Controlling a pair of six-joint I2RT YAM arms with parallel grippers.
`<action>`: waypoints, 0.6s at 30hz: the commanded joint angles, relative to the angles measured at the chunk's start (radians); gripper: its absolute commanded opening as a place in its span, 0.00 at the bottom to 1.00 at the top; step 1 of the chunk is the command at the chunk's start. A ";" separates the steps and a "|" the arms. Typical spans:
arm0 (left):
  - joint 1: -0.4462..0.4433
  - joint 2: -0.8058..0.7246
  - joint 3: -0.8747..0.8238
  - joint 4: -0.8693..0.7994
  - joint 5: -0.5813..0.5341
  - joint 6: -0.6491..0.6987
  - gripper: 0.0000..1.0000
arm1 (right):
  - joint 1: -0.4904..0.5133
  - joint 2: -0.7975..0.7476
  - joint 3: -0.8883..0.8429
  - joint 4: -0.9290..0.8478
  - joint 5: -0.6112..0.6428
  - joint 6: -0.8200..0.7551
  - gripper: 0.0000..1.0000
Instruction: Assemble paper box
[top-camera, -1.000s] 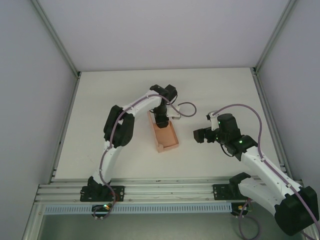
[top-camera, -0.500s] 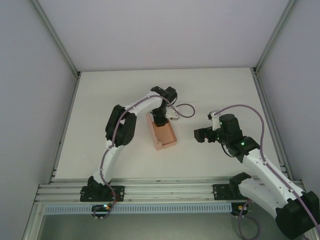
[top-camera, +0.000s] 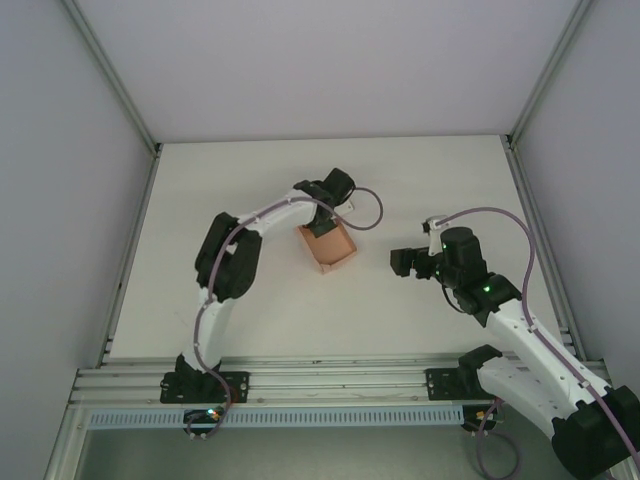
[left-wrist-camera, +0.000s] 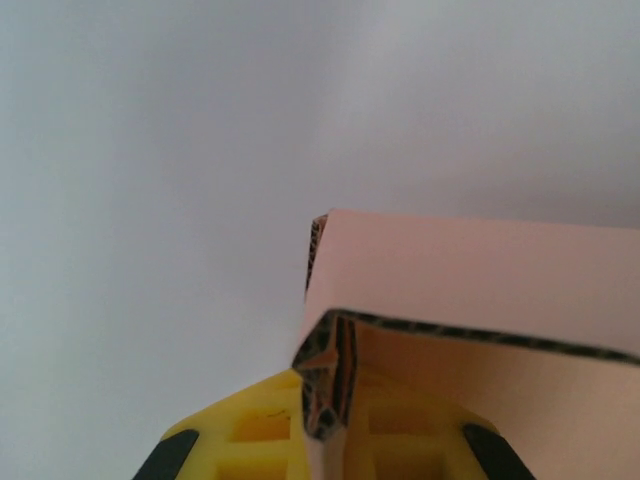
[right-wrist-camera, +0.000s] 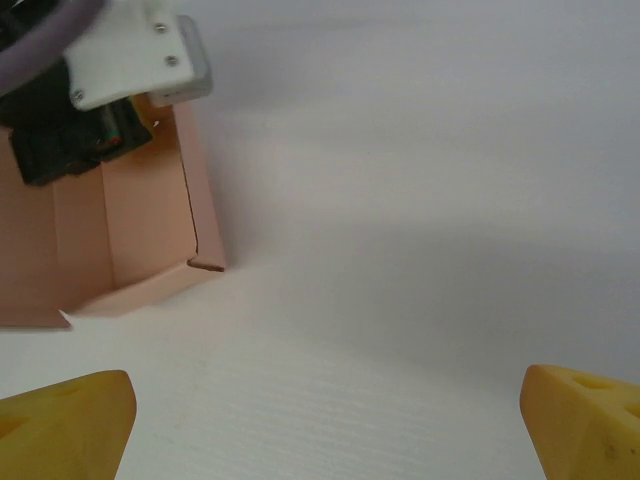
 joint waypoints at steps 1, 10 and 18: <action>-0.068 -0.143 -0.108 0.331 -0.207 -0.093 0.00 | 0.012 0.008 -0.065 0.168 0.018 0.167 1.00; -0.165 -0.215 -0.126 0.371 -0.507 -0.334 0.00 | 0.166 0.200 0.026 0.274 0.272 0.308 1.00; -0.204 -0.271 -0.163 0.358 -0.505 -0.456 0.00 | 0.176 0.398 0.098 0.372 0.410 0.381 0.84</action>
